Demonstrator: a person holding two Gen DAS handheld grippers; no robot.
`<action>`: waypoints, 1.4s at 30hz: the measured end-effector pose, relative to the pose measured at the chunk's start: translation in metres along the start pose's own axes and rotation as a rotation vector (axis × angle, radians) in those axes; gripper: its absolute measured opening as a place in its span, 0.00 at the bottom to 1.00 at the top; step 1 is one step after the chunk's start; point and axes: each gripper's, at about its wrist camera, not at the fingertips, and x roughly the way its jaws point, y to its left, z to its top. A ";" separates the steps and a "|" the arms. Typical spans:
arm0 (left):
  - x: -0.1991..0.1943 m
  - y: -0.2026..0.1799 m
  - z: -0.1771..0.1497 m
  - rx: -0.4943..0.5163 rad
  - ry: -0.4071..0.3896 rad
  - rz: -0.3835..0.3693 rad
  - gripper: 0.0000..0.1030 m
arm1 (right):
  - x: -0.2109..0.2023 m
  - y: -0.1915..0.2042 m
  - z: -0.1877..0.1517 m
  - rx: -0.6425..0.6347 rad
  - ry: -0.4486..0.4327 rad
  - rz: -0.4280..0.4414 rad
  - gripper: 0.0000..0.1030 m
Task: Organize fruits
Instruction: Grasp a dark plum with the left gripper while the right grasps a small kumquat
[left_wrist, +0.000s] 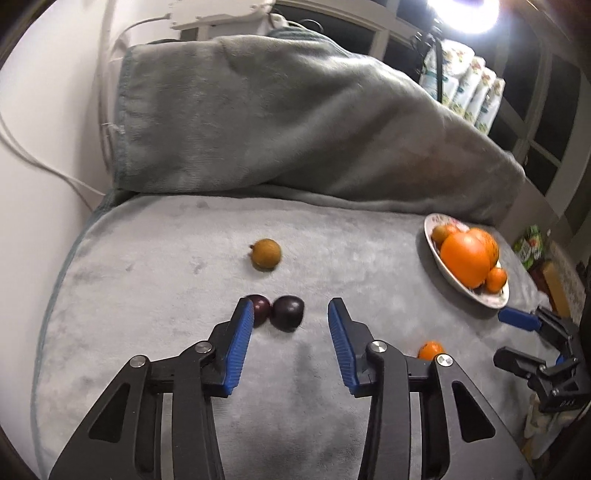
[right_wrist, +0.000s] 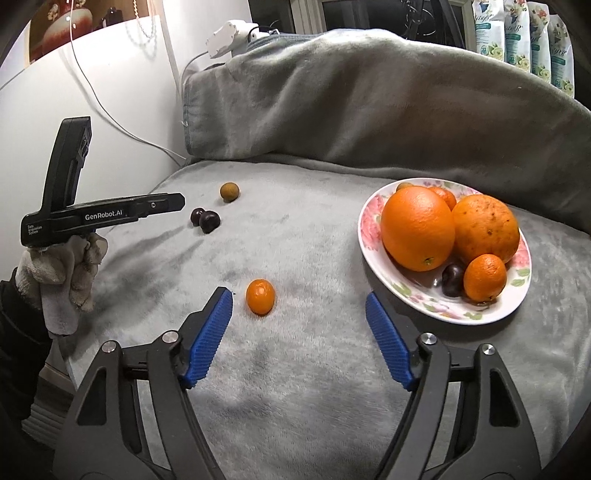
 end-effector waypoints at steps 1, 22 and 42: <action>0.002 -0.003 0.000 0.016 0.003 0.007 0.39 | 0.001 0.000 0.000 0.000 0.003 0.002 0.75; 0.055 -0.045 -0.007 0.471 0.123 0.162 0.32 | 0.028 0.008 0.004 -0.012 0.091 0.081 0.58; 0.055 -0.036 -0.009 0.434 0.082 0.154 0.18 | 0.066 0.021 0.002 -0.042 0.184 0.081 0.38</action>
